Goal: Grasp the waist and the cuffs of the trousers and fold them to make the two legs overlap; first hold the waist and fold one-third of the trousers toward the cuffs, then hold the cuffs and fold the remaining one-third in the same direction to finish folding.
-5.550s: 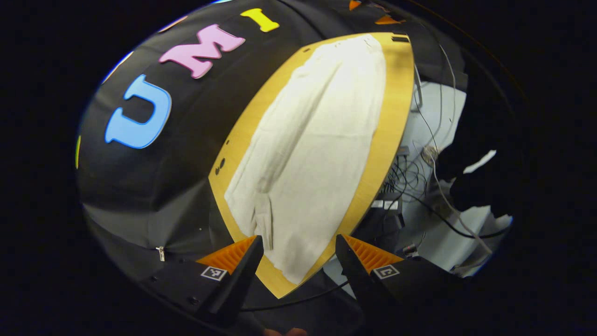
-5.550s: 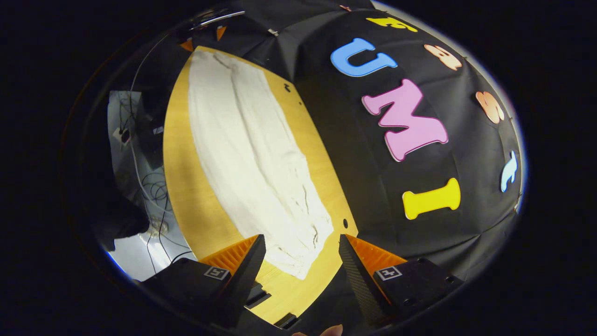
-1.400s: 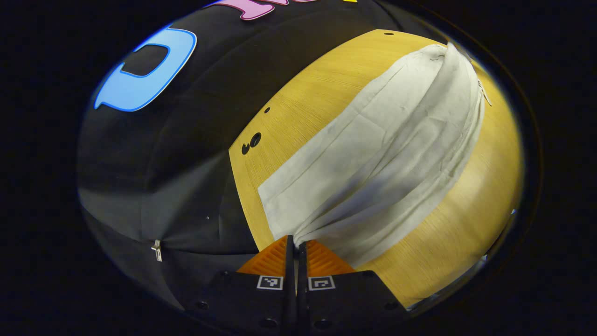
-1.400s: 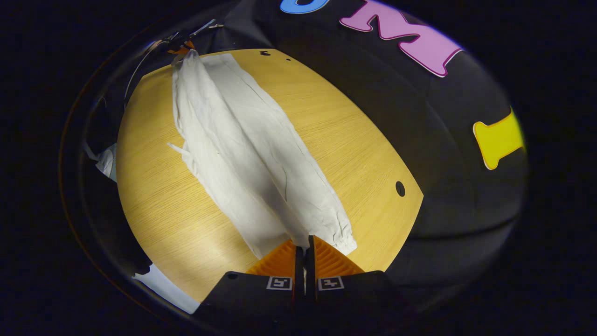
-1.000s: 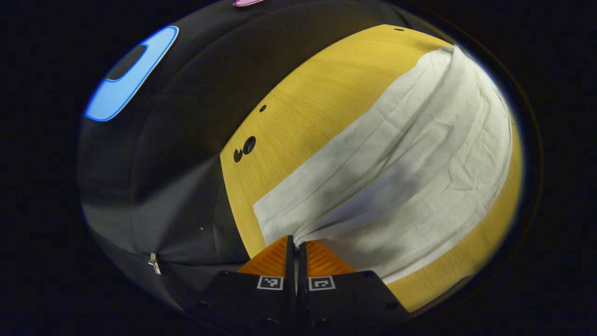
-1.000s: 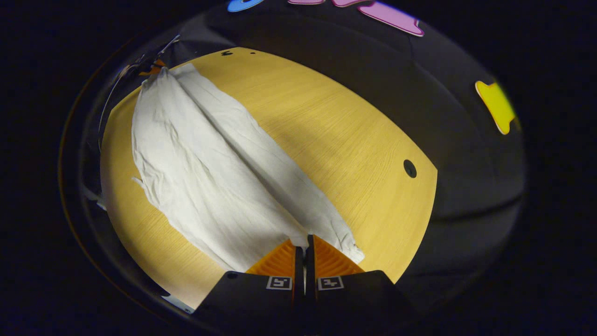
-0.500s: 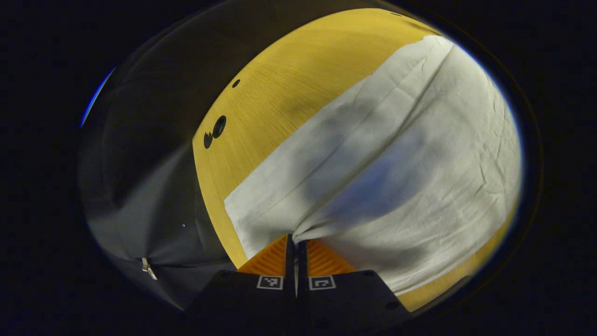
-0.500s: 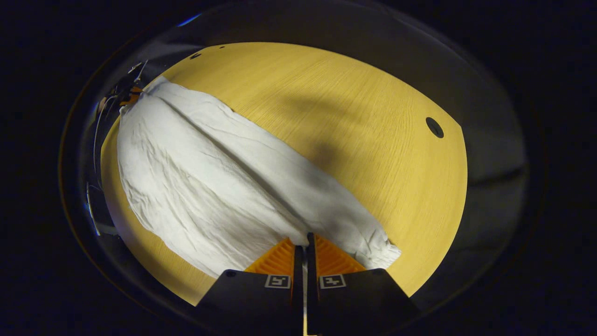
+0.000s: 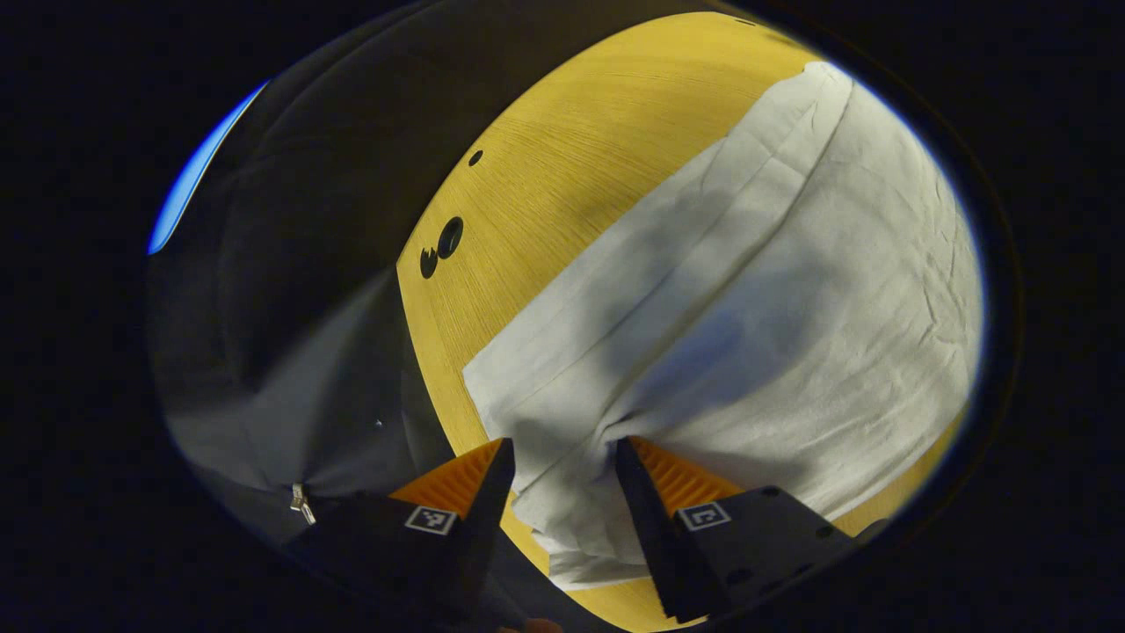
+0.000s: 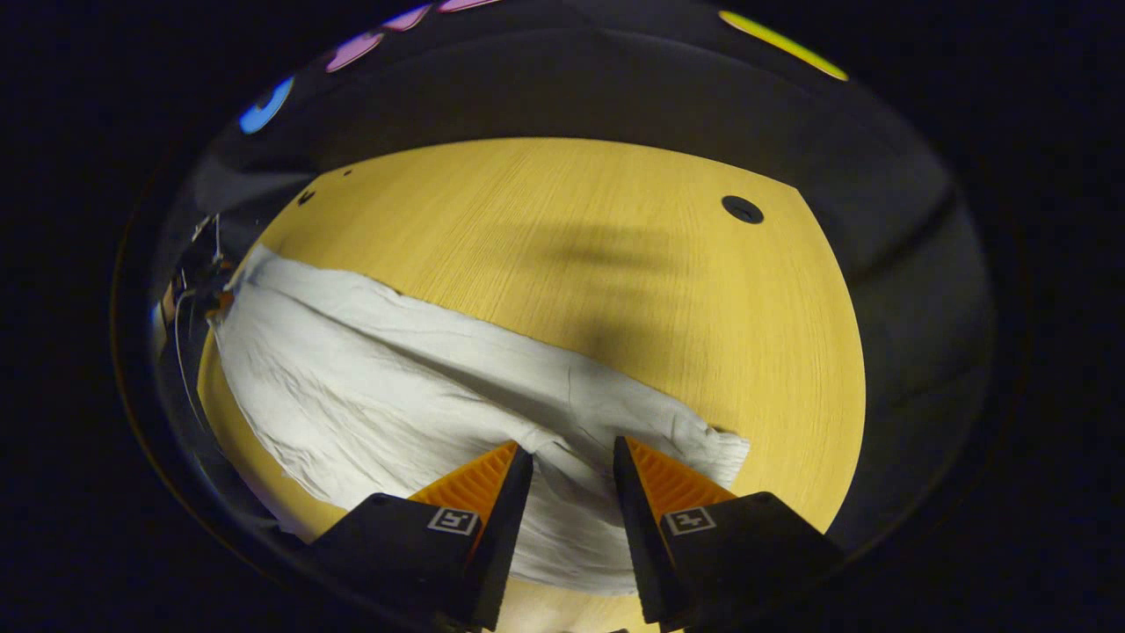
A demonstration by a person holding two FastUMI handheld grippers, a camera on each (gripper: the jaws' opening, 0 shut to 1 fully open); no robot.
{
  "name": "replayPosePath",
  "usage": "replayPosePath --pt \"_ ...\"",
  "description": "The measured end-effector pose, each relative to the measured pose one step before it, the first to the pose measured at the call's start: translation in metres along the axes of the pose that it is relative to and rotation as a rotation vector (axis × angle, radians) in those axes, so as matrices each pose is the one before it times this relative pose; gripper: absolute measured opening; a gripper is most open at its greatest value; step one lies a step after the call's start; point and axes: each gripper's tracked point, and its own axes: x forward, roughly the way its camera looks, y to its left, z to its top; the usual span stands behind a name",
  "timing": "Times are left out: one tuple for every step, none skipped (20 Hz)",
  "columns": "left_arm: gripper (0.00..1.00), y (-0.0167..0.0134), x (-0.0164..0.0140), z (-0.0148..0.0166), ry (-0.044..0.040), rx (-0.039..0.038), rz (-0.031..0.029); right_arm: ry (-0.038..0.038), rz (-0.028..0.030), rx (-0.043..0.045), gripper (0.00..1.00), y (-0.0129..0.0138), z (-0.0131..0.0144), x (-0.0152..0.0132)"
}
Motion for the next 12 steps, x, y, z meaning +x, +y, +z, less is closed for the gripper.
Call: replayPosePath --pt "0.8 0.00186 -0.00499 -0.00157 -0.00877 -0.01075 0.00114 -0.05273 -0.00395 0.07299 0.65 -0.00385 0.00757 -0.0098" --pt "0.91 0.00247 -0.00592 -0.00205 -0.00519 -0.01267 0.0097 -0.05395 -0.01373 0.06392 0.77 -0.00457 0.0068 -0.01078" --pt "0.96 0.00168 -0.00351 -0.00332 -0.00424 -0.01388 0.00113 -0.05355 -0.01744 0.05774 0.82 -0.00542 0.00781 -0.0126" --pt "0.98 0.00185 -0.00371 -0.00297 -0.00533 -0.01495 0.00321 -0.04039 -0.01696 0.06516 0.89 -0.00705 0.00504 -0.00925" --pt "0.98 0.00189 -0.00505 -0.00456 -0.00446 -0.01614 0.00226 -0.03359 -0.01908 0.08283 0.89 -0.00838 0.00339 -0.01175" --pt "0.97 0.00213 -0.00479 -0.00317 -0.00663 -0.01675 0.00518 -0.02218 -0.02179 0.09632 0.9 -0.00937 0.00189 -0.01052" --pt "0.97 0.00163 -0.00571 -0.00305 -0.00827 -0.01484 0.00453 0.00485 -0.05119 0.09526 0.92 -0.01074 -0.00514 -0.00553" --pt "0.97 0.00146 -0.00482 -0.00266 -0.00747 -0.01346 0.0082 0.03521 -0.05886 0.07103 0.92 -0.01292 -0.01214 -0.00902" --pt "0.97 0.0008 -0.00594 -0.00314 -0.00579 -0.01493 0.00644 0.02284 -0.04039 0.06236 0.92 -0.00729 -0.01079 -0.00883" --pt "0.96 0.00044 -0.00603 -0.00292 -0.01113 -0.02111 0.01021 0.01484 -0.03465 0.07121 0.78 -0.00702 -0.00948 -0.00041" --pt "0.96 -0.00057 -0.00721 -0.00422 -0.01124 -0.02603 0.00392 0.02378 -0.01803 0.08368 0.92 -0.00329 -0.01343 0.00374" --pt "0.96 -0.00179 -0.00738 -0.00227 -0.0141 -0.03111 0.00365 0.02448 -0.01945 0.09633 0.92 -0.00716 -0.01192 0.0048"
